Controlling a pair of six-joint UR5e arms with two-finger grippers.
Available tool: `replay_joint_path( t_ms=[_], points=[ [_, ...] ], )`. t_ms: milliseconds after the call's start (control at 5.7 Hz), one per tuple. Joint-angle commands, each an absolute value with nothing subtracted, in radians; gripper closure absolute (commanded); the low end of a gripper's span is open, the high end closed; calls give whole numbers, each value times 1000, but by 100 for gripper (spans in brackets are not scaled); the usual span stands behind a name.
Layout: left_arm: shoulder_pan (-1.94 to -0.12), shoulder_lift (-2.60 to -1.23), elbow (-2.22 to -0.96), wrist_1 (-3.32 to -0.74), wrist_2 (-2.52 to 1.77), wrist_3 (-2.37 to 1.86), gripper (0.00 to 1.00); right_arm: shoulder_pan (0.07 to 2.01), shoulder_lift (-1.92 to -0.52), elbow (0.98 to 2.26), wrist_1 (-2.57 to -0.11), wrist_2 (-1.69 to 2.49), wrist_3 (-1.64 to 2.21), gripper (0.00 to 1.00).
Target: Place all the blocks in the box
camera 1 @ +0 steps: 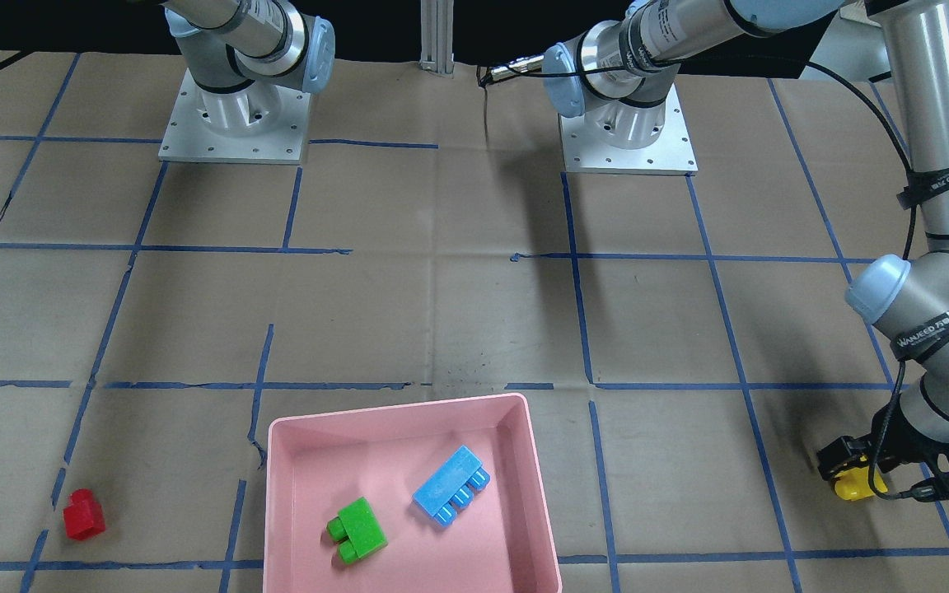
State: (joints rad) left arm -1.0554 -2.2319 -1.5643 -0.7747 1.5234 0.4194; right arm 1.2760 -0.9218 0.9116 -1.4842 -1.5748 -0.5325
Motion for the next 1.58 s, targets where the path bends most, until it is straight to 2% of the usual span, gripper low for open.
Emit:
replay_joint_path(
  t_ms=[0,351,526,702,1053,1228,1404],
  points=[
    [-1055,-2233,-1557,-773,1522,420,8,1262,-913,1050,-1654,-1571,-635,1],
    [-1055,-2246,-1554,-770,1519,419,8,1264,-870,1225,-1896,-1560,-704,1],
    [-1055,-2244,-1552,-770,1519,419,8,1270,-853,1268,-1931,-1560,-707,0],
    [-1055,-2244,-1552,-767,1519,419,13,1275,-851,1279,-1925,-1557,-707,1],
    [-1055,-2241,-1555,-769,1519,407,45,1284,-842,1302,-1933,-1559,-704,1],
    [-1055,-2234,-1563,-770,1516,378,58,1284,-838,1301,-1933,-1559,-703,8],
    [-1071,-2206,-1571,-779,1516,289,60,1285,-838,1298,-1957,-1559,-704,16]
  ],
)
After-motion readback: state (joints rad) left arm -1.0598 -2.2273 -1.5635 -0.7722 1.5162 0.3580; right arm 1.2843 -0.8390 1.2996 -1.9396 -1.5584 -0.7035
